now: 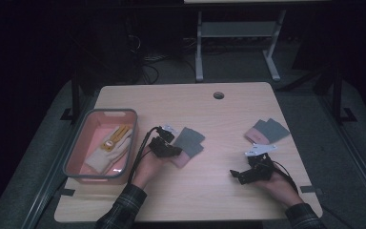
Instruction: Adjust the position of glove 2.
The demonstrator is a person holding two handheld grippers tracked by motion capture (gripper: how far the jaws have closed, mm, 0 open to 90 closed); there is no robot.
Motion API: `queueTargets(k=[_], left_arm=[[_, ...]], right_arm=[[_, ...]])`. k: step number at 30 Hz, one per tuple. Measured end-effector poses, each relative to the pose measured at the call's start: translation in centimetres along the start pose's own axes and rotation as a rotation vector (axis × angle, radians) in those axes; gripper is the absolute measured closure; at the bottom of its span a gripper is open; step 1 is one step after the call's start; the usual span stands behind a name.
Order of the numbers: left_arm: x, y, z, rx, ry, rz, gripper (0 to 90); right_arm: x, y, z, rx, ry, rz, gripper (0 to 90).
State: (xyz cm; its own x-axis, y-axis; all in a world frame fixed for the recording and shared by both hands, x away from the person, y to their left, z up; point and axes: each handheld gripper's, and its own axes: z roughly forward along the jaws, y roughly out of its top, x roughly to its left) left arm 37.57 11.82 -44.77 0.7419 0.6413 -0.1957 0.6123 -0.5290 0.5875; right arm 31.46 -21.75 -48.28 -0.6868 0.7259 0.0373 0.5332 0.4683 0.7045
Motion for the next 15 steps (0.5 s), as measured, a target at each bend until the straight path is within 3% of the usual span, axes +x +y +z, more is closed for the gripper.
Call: queueTargets(k=[4, 7, 11, 15], left_arm=[[-1.2, -0.4, 0.0, 0.001, -0.037, 0.027, 89.6], [-1.6, -0.5, -0.6, -0.032, -0.035, 0.045, 88.4], [-1.9, -0.9, -1.7, -0.072, -0.011, 0.072, 71.6], [-1.3, -1.4, -2.3, -0.121, 0.059, 0.05, 50.8]], right_arm=[[0.0, 0.0, 0.0, 0.0, 0.0, 0.0, 2.8], [0.0, 0.0, 0.0, 0.0, 0.0, 0.0, 2.8], [0.1, 0.0, -0.1, 0.004, -0.003, 0.011, 2.8], [0.1, 0.2, -0.1, 0.021, 0.002, -0.001, 2.9]])
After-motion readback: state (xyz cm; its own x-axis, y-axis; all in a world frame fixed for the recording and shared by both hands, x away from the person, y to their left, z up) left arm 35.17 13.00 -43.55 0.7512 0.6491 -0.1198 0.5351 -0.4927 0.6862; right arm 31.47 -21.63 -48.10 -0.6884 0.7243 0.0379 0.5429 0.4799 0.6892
